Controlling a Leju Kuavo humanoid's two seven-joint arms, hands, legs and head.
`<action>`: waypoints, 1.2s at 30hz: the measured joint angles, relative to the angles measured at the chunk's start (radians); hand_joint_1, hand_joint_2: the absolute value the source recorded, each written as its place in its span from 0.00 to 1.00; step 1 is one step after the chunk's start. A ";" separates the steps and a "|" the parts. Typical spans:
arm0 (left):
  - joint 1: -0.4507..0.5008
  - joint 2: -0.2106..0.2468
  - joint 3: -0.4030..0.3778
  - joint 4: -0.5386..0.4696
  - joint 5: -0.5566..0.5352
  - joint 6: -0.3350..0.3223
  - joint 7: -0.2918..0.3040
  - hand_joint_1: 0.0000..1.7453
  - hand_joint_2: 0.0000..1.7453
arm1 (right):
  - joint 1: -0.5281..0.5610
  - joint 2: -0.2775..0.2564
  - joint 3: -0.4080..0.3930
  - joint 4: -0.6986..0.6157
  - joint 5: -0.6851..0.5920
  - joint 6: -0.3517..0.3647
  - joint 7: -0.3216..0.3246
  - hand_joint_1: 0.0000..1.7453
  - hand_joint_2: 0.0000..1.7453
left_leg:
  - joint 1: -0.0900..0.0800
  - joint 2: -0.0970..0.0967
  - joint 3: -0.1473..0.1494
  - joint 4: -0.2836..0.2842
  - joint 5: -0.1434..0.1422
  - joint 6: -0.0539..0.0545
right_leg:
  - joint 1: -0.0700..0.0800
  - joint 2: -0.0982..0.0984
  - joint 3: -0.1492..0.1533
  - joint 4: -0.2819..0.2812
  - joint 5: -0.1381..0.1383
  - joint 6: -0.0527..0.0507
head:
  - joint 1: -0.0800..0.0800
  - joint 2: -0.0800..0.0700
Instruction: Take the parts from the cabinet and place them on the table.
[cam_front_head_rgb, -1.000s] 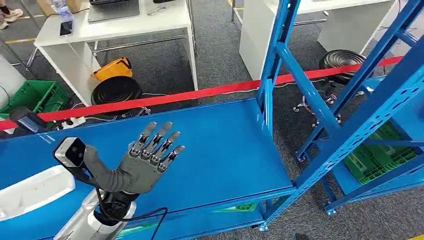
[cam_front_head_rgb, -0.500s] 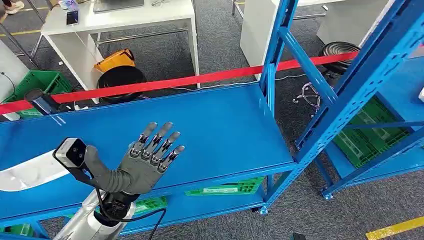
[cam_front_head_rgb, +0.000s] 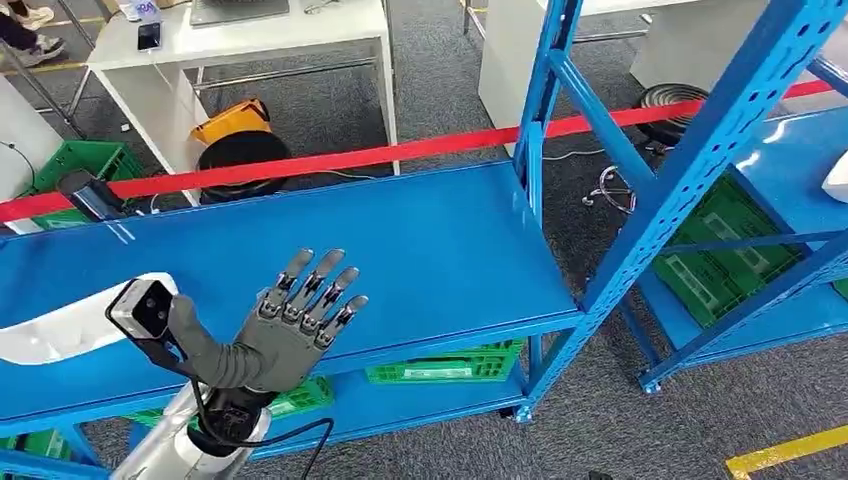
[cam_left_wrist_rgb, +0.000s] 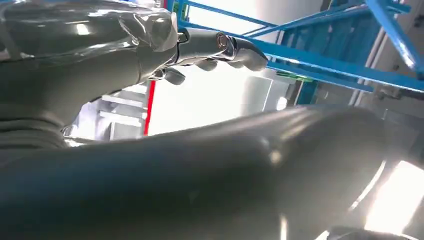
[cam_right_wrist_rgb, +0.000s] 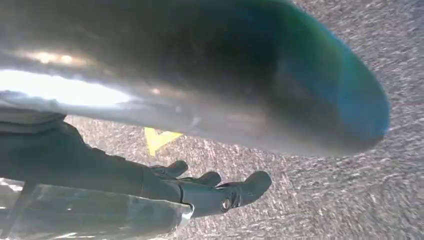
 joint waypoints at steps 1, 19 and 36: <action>0.000 0.001 0.000 0.000 0.000 0.000 0.000 0.00 0.00 | 0.001 0.000 0.000 0.000 0.000 0.000 0.000 0.00 0.00 | -0.004 0.000 -0.004 -0.001 0.000 0.003 | -0.003 0.000 -0.003 -0.003 0.002 0.003 | 0.000 0.000; 0.002 -0.002 -0.001 0.000 -0.001 -0.001 0.001 0.00 0.00 | 0.003 -0.002 0.000 0.002 -0.001 -0.001 0.000 0.00 0.00 | -0.006 -0.004 -0.031 0.021 -0.008 0.002 | -0.010 0.003 -0.047 0.015 0.027 0.006 | 0.002 0.000; -0.005 0.001 -0.002 0.000 -0.030 0.003 -0.002 0.00 0.00 | 0.002 -0.003 0.020 0.002 0.018 0.016 -0.015 0.00 0.00 | 0.003 -0.001 -0.006 -0.017 0.013 0.037 | -0.001 -0.011 -0.109 0.133 -0.038 0.009 | 0.004 0.000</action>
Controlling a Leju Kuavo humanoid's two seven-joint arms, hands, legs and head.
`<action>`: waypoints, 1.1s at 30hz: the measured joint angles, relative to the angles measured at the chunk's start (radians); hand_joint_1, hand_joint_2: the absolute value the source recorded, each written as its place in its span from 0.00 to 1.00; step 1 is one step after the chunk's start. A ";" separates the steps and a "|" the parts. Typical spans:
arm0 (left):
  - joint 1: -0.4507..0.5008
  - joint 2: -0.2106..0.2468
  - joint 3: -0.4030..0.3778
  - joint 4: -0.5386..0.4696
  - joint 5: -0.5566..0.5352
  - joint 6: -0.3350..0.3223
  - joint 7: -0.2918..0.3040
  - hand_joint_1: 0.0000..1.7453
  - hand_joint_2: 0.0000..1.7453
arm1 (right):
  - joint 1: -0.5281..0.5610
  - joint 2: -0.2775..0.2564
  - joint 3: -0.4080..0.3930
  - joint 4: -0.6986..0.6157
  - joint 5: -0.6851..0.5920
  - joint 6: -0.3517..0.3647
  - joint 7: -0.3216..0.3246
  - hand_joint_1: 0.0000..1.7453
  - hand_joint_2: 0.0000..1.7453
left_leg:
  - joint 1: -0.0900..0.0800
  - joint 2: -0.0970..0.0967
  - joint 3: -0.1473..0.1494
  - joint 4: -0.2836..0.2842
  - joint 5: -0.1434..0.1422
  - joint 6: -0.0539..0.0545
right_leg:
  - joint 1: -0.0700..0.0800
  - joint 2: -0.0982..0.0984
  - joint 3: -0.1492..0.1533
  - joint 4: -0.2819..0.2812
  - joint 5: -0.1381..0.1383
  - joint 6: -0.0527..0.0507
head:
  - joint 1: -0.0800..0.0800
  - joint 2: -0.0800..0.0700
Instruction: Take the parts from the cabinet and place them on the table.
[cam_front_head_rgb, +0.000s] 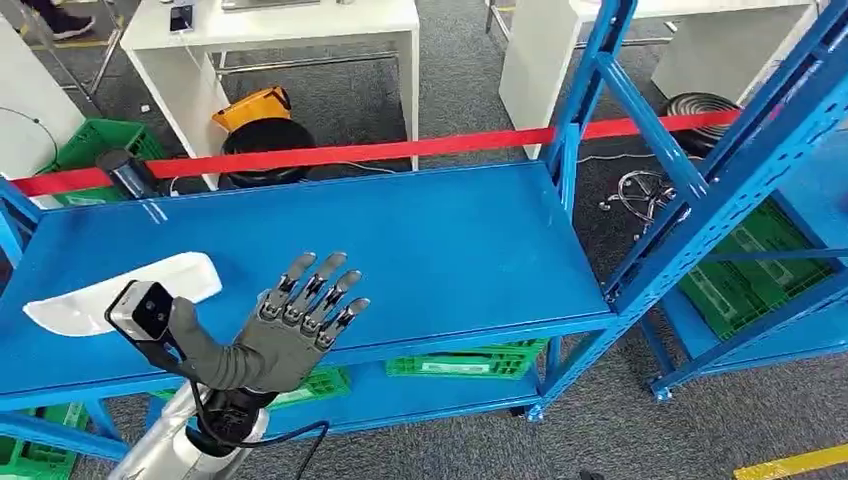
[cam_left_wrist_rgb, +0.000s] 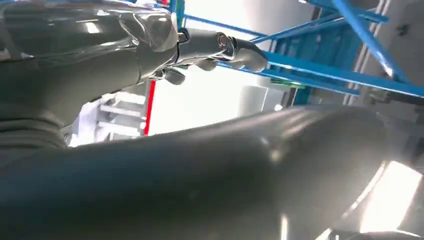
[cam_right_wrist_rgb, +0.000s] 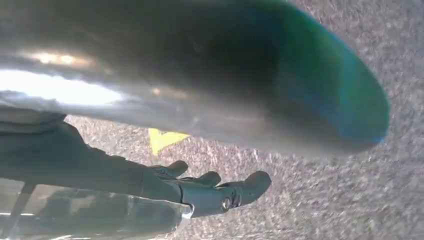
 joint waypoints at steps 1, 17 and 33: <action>0.001 0.000 -0.001 0.001 -0.001 0.000 0.000 0.00 0.00 | 0.002 0.000 0.002 0.000 -0.001 0.004 0.000 0.00 0.00 | -0.003 -0.007 -0.003 0.000 0.002 0.003 | 0.000 0.002 -0.042 0.092 -0.036 -0.005 | 0.000 0.000; -0.009 -0.002 -0.017 0.003 0.001 0.026 -0.003 0.00 0.00 | 0.010 0.008 0.013 0.010 -0.016 0.030 -0.011 0.00 0.00 | 0.000 -0.005 -0.151 0.293 -0.141 -0.054 | -0.005 -0.005 0.062 -0.115 0.060 -0.020 | -0.005 0.000; -0.011 -0.012 -0.025 0.022 -0.003 0.001 -0.020 0.00 0.00 | 0.014 0.011 0.008 0.015 -0.061 -0.026 -0.032 0.00 0.00 | -0.003 -0.010 -0.015 0.003 0.014 -0.002 | -0.002 0.011 -0.083 0.198 -0.079 -0.005 | 0.003 0.000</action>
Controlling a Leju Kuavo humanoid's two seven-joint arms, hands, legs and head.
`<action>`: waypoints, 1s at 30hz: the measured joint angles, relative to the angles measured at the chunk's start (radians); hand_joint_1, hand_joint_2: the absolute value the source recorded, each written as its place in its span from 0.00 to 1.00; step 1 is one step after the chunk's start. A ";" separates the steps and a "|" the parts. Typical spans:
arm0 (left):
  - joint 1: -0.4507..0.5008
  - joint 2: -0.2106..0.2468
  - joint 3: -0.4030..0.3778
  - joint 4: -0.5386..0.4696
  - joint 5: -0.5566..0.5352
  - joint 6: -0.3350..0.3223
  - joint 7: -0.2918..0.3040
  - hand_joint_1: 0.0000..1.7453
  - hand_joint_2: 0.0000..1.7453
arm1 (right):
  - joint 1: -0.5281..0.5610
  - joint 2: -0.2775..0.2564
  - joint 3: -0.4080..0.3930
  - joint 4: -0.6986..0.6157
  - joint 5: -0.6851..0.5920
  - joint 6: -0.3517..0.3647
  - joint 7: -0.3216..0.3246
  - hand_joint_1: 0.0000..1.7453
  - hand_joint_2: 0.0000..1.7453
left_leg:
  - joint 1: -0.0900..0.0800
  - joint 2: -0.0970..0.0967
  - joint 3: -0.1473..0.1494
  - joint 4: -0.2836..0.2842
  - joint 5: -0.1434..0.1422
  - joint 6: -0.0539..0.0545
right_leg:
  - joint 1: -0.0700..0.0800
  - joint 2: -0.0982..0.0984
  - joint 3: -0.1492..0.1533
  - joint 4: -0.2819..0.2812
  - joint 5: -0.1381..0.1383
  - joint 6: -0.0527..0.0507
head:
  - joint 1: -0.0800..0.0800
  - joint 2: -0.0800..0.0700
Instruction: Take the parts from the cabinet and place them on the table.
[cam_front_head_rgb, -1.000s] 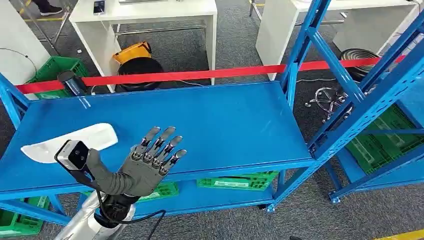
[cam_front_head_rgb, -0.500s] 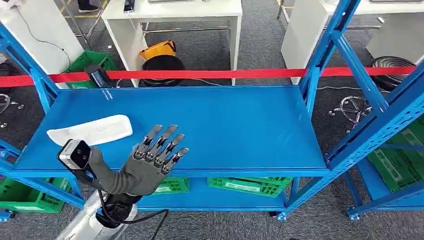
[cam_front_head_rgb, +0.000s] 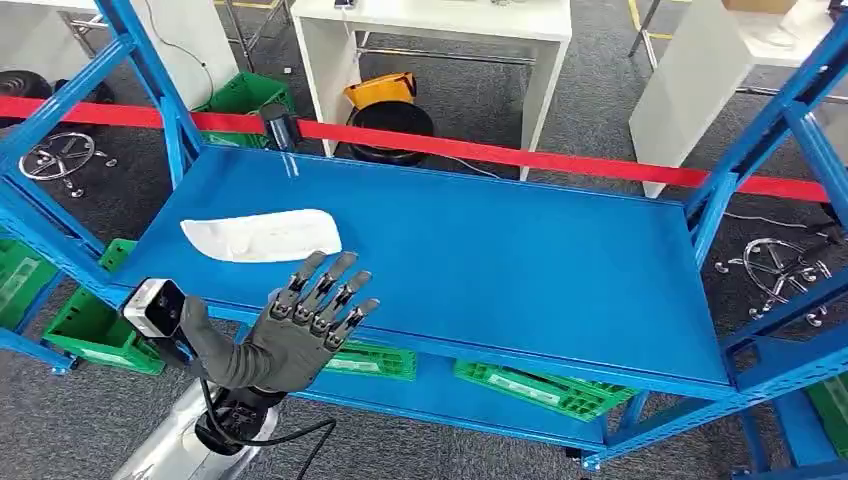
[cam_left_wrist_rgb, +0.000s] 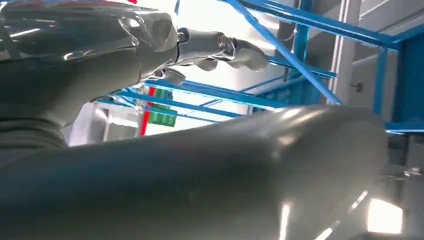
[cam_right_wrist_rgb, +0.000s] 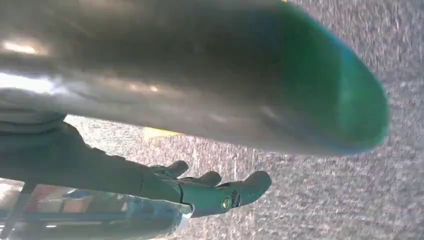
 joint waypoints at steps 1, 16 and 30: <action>0.001 0.000 0.000 0.004 -0.010 0.000 -0.010 0.00 0.00 | 0.002 -0.003 0.000 0.000 0.001 -0.005 -0.004 0.00 0.00 | -0.002 -0.009 0.000 0.001 0.000 0.000 | 0.000 0.000 -0.015 0.021 0.003 0.007 | 0.000 0.000; 0.042 0.016 0.056 0.000 -0.125 0.041 -0.062 0.00 0.00 | -0.038 -0.015 0.050 -0.010 0.059 0.010 0.039 0.00 0.00 | 0.008 0.008 -0.163 0.349 -0.164 -0.056 | 0.000 -0.020 0.130 -0.303 0.146 -0.017 | -0.009 0.000; 0.023 0.015 0.049 -0.013 -0.129 0.045 -0.027 0.00 0.00 | -0.053 0.000 0.052 -0.011 0.011 0.013 0.054 0.00 0.00 | 0.000 0.012 0.010 -0.016 0.005 0.005 | 0.007 -0.004 0.008 -0.047 0.031 -0.013 | -0.003 0.000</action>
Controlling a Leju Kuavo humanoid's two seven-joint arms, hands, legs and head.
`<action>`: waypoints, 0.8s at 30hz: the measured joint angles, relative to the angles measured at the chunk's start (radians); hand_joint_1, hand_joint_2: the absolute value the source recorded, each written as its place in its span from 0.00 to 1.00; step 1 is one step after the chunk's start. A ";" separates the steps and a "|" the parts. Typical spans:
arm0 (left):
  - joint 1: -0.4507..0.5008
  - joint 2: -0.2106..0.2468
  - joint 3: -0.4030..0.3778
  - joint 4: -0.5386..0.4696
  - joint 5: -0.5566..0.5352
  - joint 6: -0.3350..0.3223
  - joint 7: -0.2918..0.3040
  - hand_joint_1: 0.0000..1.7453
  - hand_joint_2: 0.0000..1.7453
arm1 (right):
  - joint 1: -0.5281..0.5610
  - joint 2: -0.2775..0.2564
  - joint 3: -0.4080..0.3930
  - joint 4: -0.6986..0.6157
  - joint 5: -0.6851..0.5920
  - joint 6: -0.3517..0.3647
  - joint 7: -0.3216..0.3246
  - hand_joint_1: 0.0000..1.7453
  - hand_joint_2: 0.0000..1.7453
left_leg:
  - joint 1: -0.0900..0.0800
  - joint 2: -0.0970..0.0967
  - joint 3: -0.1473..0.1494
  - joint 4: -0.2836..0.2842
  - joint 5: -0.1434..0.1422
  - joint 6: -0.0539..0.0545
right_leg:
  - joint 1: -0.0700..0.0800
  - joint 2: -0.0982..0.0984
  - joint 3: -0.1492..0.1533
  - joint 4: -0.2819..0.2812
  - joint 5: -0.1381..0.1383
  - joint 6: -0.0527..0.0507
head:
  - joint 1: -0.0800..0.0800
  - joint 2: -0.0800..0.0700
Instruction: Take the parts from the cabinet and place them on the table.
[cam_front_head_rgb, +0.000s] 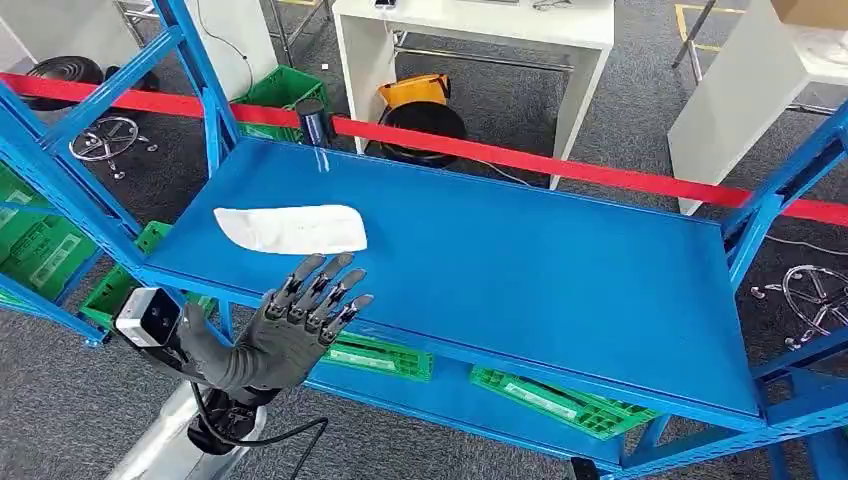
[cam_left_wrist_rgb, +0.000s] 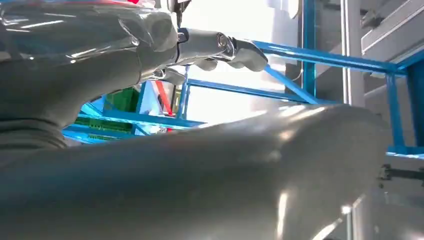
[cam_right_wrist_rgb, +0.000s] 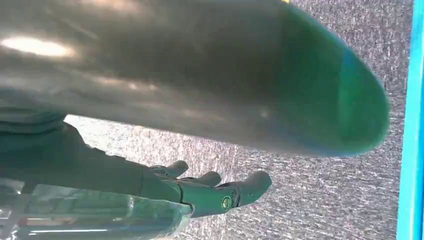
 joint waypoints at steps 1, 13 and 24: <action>0.000 0.000 -0.001 0.000 0.000 0.000 0.000 0.00 0.00 | 0.003 -0.001 0.000 0.000 0.000 0.000 0.000 0.00 0.00 | 0.000 -0.004 -0.001 0.001 0.000 0.000 | 0.000 0.002 -0.026 0.052 -0.012 0.006 | 0.001 0.000; -0.022 -0.001 -0.021 0.001 0.028 -0.009 0.034 0.00 0.00 | 0.006 0.010 -0.010 0.000 -0.032 0.001 -0.006 0.00 0.00 | 0.005 -0.011 -0.045 0.116 -0.080 -0.054 | -0.014 0.006 0.130 -0.249 0.106 -0.004 | -0.006 0.000; -0.054 -0.006 -0.043 0.002 0.068 -0.011 0.067 0.00 0.00 | 0.028 0.030 -0.014 0.010 -0.037 0.082 0.105 0.00 0.00 | -0.010 0.003 -0.051 0.057 -0.006 -0.009 | 0.001 0.006 0.139 -0.253 0.090 0.002 | -0.004 0.000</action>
